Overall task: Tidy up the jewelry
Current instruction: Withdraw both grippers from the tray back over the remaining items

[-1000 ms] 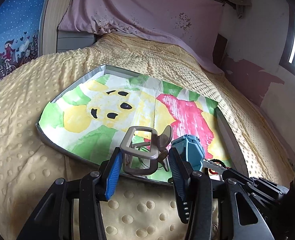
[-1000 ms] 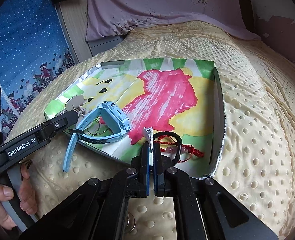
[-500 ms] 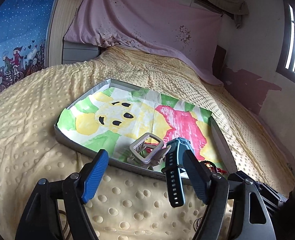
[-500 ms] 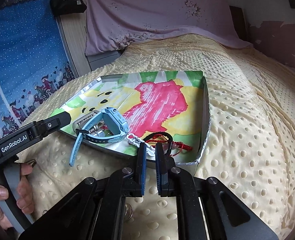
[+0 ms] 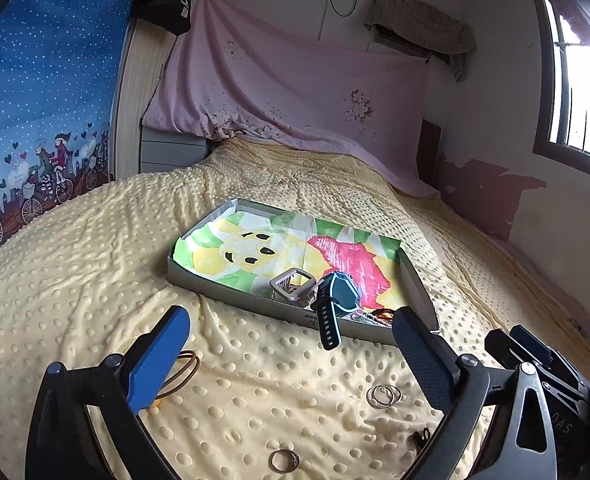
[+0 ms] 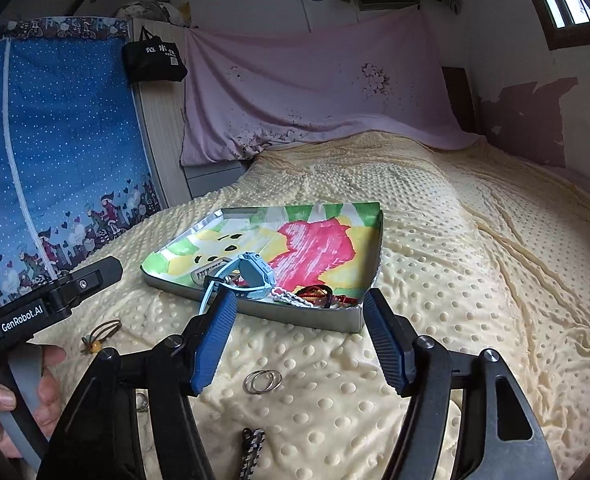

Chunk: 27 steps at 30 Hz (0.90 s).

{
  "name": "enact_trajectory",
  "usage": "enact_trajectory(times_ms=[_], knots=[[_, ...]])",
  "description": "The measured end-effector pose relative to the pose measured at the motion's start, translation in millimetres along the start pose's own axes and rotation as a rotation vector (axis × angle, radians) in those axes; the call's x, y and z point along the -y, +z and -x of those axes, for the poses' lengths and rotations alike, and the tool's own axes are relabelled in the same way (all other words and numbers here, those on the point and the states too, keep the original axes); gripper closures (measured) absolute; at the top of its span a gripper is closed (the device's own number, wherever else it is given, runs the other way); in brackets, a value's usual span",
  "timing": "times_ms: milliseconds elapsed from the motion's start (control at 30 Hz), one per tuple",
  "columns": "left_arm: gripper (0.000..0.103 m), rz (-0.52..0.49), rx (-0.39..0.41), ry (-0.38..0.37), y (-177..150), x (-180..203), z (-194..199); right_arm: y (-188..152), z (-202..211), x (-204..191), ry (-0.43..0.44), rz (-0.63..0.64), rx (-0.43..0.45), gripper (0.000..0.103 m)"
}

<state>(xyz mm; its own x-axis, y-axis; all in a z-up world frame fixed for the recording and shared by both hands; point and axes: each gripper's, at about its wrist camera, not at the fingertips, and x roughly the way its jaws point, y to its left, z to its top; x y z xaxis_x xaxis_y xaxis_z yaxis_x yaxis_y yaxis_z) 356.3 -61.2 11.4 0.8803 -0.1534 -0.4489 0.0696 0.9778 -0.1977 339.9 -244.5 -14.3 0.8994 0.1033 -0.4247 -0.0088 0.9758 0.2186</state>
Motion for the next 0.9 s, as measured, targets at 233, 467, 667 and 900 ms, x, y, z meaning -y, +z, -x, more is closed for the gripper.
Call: enact_trajectory(times_ms=[233, 467, 667, 900], knots=[[0.000, -0.022, 0.038, 0.041, -19, -9, 42, -9, 40, -1, 0.005, -0.004, 0.050, 0.016], [0.000, -0.055, 0.029, 0.092, -40, -24, 67, -23, 65, -6, -0.006, 0.015, 0.059, 0.014], [0.000, -0.054, -0.004, 0.113, -61, -32, 75, -36, 78, -9, -0.008, 0.017, 0.050, 0.014], [0.000, -0.070, -0.014, 0.120, -78, -28, 84, -46, 87, -18, -0.012, 0.048, 0.043, 0.014]])
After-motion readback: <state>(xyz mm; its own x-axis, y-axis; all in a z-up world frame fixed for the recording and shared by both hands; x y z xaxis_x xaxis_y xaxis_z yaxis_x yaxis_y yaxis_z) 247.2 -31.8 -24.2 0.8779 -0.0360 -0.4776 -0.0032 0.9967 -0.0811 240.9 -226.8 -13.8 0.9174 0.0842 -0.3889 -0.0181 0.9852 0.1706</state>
